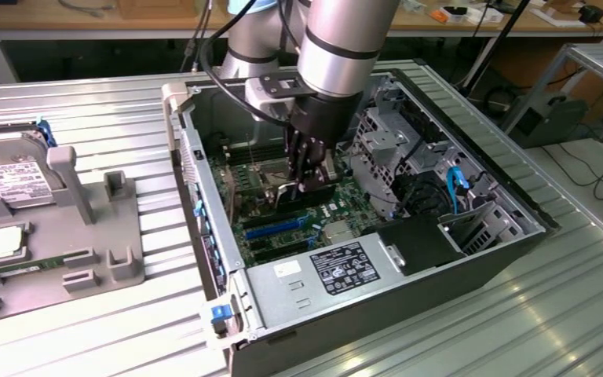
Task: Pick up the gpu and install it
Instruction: 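Insert the gpu into the slot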
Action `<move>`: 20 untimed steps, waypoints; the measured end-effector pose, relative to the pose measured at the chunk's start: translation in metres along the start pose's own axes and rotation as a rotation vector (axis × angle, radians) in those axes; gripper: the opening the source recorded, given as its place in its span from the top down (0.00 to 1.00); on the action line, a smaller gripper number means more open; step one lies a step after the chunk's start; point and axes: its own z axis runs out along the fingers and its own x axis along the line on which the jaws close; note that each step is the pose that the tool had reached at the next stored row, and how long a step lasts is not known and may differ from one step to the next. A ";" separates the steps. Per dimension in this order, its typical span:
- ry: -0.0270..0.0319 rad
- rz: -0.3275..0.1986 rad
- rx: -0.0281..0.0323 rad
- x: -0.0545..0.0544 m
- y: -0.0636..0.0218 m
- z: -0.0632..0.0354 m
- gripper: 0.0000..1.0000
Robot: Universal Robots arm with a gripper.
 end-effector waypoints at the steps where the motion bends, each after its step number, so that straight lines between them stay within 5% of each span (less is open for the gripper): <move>1: 0.0002 -0.002 0.0000 0.000 -0.0001 0.0008 0.73; 13: 0.0022 -0.007 0.0025 0.000 0.0004 0.0102 0.73; 20: 0.0022 -0.007 0.0061 0.000 0.0084 0.0190 0.73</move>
